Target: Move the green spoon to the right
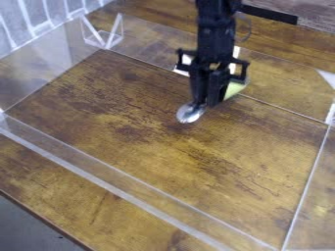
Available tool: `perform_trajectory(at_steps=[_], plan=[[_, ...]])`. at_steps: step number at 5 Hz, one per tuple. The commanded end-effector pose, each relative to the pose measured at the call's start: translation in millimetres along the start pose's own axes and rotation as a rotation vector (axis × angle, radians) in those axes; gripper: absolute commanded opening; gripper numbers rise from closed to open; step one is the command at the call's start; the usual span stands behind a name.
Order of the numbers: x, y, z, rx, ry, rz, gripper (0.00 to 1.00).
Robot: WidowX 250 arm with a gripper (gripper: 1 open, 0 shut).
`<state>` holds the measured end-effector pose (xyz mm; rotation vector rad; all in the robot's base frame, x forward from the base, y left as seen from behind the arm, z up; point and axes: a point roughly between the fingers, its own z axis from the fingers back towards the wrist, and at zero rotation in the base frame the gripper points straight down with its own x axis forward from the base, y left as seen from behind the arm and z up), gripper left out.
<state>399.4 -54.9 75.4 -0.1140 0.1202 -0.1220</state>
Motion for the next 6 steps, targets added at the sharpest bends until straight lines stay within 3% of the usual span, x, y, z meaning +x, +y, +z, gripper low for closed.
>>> perform_trajectory(at_steps=[1, 2, 4, 5, 6], plan=[[8.3, -32.4, 50.8, 0.013, -0.111, -0.078, 0.0], [5.4, -56.9, 46.3, 0.021, -0.108, -0.077, 0.0], [0.5, -81.3, 25.6, 0.047, -0.054, -0.028, 0.0], [2.5, -78.4, 4.0, 0.042, -0.032, 0.007, 0.0], [0.2, -76.0, -22.1, 0.02, -0.014, 0.048, 0.0]])
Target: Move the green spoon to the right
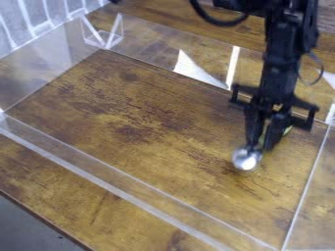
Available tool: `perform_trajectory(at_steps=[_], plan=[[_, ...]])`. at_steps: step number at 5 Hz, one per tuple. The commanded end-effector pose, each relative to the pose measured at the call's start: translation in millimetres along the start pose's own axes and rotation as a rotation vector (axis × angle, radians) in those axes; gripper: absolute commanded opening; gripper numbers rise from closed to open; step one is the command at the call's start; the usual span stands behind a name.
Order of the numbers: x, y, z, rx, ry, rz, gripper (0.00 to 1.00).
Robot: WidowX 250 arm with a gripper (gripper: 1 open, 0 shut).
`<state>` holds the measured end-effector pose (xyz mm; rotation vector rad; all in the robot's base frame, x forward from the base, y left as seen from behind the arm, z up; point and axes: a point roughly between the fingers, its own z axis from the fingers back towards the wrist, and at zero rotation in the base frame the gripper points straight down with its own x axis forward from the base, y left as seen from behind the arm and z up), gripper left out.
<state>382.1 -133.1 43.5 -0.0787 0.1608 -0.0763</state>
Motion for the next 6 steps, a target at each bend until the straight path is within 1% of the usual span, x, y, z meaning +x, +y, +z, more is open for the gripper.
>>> perform_trajectory(at_steps=[1, 3, 4, 5, 6], plan=[[2.6, 11.4, 18.3, -0.006, -0.027, -0.032, 0.0], [0.8, 29.7, 20.2, 0.019, 0.015, -0.099, 0.0], [-4.1, 20.6, 25.8, 0.016, 0.027, -0.1, 0.0], [-8.0, 10.7, 31.8, 0.003, 0.031, -0.099, 0.0], [-7.7, -5.8, 36.2, -0.009, 0.039, -0.076, 0.0]])
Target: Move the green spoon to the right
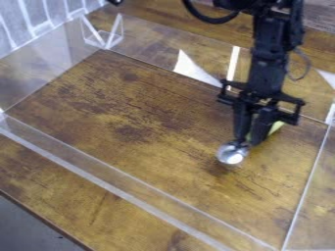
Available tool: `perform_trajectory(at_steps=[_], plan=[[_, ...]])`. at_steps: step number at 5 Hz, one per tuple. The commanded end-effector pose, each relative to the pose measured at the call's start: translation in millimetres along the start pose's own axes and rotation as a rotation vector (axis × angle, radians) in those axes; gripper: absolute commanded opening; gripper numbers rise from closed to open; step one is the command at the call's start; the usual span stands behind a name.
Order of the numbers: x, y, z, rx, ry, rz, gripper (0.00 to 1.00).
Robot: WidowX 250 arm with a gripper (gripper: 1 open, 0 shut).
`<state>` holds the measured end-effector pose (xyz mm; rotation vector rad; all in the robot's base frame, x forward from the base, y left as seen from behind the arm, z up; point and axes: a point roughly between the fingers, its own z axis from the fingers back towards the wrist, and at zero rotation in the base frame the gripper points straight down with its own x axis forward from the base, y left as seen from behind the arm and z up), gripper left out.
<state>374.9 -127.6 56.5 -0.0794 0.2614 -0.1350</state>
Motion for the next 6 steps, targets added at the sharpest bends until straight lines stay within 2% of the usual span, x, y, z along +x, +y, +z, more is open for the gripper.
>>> perform_trajectory(at_steps=[1, 2, 4, 5, 6], plan=[[0.9, -24.5, 23.0, -0.013, -0.06, -0.011, 0.0], [-0.1, -25.1, 24.6, -0.008, -0.035, 0.006, 0.0], [-2.6, -19.3, 27.9, -0.018, 0.006, 0.038, 0.0], [-5.7, -10.9, 25.2, -0.026, 0.014, 0.058, 1.0], [-8.7, -8.7, 29.7, -0.02, 0.026, 0.039, 1.0]])
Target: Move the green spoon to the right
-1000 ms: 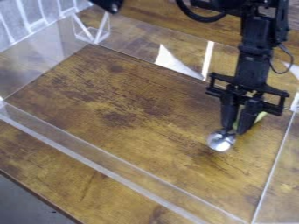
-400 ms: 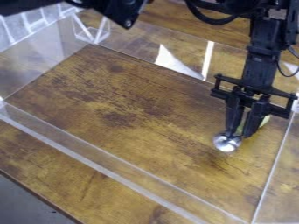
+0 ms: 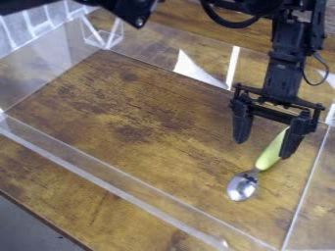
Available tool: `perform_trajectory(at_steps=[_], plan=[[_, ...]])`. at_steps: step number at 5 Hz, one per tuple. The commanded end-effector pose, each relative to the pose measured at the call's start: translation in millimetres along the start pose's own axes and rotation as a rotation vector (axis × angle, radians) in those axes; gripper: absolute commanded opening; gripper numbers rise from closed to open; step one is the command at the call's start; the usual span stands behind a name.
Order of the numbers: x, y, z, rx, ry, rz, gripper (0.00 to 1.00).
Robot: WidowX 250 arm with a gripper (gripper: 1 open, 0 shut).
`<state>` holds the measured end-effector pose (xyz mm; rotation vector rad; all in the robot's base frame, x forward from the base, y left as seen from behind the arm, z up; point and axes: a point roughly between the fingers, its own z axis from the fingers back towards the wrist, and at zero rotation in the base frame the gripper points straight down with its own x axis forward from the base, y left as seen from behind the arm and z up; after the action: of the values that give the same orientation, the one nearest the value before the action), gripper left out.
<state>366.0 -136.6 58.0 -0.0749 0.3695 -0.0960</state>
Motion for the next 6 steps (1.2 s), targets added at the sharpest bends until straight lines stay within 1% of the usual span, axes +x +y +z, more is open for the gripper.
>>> perform_trajectory(at_steps=[1, 2, 3, 4, 5, 6], plan=[[-12.8, 6.8, 41.4, -0.003, -0.092, -0.025, 1.0], [-21.8, 12.9, 52.3, 0.004, -0.108, -0.046, 1.0], [-32.5, 19.0, 62.2, -0.003, -0.137, -0.043, 1.0], [-35.7, 16.7, 62.0, -0.009, -0.138, -0.032, 0.0], [-35.9, 17.2, 53.6, -0.009, -0.138, -0.038, 1.0], [-35.2, 17.8, 45.7, -0.008, -0.14, -0.047, 0.0]])
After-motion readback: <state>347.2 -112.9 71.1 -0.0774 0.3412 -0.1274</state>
